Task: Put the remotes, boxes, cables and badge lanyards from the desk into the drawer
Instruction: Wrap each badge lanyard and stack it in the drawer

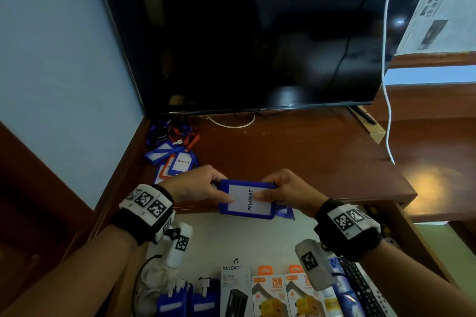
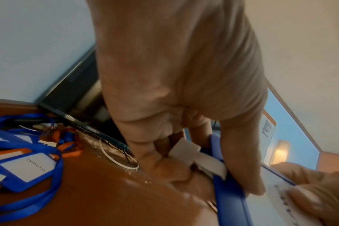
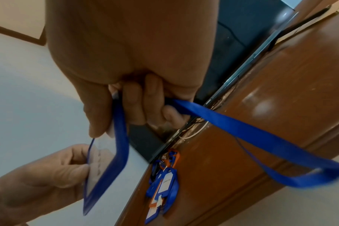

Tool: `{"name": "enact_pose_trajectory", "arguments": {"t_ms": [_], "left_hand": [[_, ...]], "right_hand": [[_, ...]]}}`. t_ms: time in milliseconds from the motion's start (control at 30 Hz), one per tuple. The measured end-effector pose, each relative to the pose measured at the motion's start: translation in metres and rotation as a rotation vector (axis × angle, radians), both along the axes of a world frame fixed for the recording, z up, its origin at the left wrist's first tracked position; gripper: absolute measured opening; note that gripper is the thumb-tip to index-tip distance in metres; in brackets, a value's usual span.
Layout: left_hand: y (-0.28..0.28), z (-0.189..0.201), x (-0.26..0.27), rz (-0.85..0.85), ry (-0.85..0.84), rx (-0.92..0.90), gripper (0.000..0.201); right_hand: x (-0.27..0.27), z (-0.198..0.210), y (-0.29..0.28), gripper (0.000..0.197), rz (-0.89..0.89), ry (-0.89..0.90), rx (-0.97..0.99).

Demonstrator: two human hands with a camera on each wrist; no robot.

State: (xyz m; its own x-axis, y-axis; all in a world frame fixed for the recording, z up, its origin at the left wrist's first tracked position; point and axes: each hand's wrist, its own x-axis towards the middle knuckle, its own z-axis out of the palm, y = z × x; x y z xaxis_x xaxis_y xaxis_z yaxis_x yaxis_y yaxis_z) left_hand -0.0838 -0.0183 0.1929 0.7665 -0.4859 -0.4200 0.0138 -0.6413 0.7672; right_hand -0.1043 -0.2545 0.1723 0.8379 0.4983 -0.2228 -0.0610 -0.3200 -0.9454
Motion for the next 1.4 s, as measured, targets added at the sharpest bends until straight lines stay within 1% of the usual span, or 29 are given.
{"name": "enact_pose_trajectory", "arguments": {"t_ms": [67,167,333,400,467,600,700,800,867,933,1000,1067,1100,1133,1200,1300,1400], "left_hand": [[-0.004,-0.006,-0.004,0.013,0.012,0.0,0.014],[-0.008,-0.012,-0.007,0.073,0.027,-0.042,0.011],[-0.01,-0.014,-0.013,0.131,-0.025,-0.005,0.007],[-0.008,-0.016,-0.015,0.152,-0.055,0.022,0.007],[-0.004,-0.019,-0.017,0.205,-0.079,0.008,0.008],[0.004,-0.028,-0.02,0.408,-0.106,-0.102,0.008],[0.004,-0.035,-0.019,0.594,-0.181,-0.152,0.005],[-0.004,-0.038,-0.019,0.805,-0.231,-0.235,0.012],[-0.01,-0.04,-0.021,0.842,-0.251,-0.248,0.014],[-0.016,-0.044,-0.024,0.812,-0.269,-0.215,0.016],[-0.021,-0.048,-0.028,0.751,-0.296,-0.146,0.019],[-0.026,-0.051,-0.033,0.664,-0.349,-0.08,0.014],[-0.028,-0.053,-0.036,0.607,-0.379,-0.051,0.009],[-0.029,-0.055,-0.039,0.548,-0.402,-0.032,0.009],[-0.031,-0.059,-0.043,0.448,-0.411,-0.009,0.011],[-0.031,-0.062,-0.045,0.333,-0.423,0.101,0.007],[-0.031,-0.061,-0.049,0.21,-0.404,0.153,0.024]], "right_hand": [[-0.002,-0.005,-0.001,0.012,-0.008,-0.024,-0.006],[-0.006,-0.01,-0.002,0.016,-0.064,-0.019,0.036],[-0.012,-0.022,-0.005,0.024,-0.097,-0.082,-0.073],[-0.014,-0.027,-0.008,0.03,-0.135,-0.056,-0.037],[-0.018,-0.03,-0.012,0.033,-0.182,-0.013,0.033],[-0.024,-0.036,-0.022,0.028,-0.237,0.017,0.085],[-0.026,-0.037,-0.021,0.029,-0.257,0.016,0.074],[-0.032,-0.027,-0.01,0.031,-0.19,-0.023,0.025],[-0.037,-0.014,0.0,0.031,-0.127,-0.05,0.04],[-0.041,-0.002,0.009,0.03,-0.07,-0.06,0.081],[-0.044,0.008,0.017,0.028,-0.031,-0.062,0.103],[-0.046,0.012,0.023,0.028,-0.029,-0.045,0.123],[-0.046,0.013,0.025,0.028,-0.035,-0.023,0.145],[-0.045,0.013,0.026,0.027,-0.046,0.008,0.179],[-0.041,0.013,0.026,0.027,-0.101,0.087,0.27],[-0.032,0.009,0.021,0.031,-0.258,0.163,0.356],[-0.024,0.002,0.016,0.028,-0.345,0.181,0.343]]}}
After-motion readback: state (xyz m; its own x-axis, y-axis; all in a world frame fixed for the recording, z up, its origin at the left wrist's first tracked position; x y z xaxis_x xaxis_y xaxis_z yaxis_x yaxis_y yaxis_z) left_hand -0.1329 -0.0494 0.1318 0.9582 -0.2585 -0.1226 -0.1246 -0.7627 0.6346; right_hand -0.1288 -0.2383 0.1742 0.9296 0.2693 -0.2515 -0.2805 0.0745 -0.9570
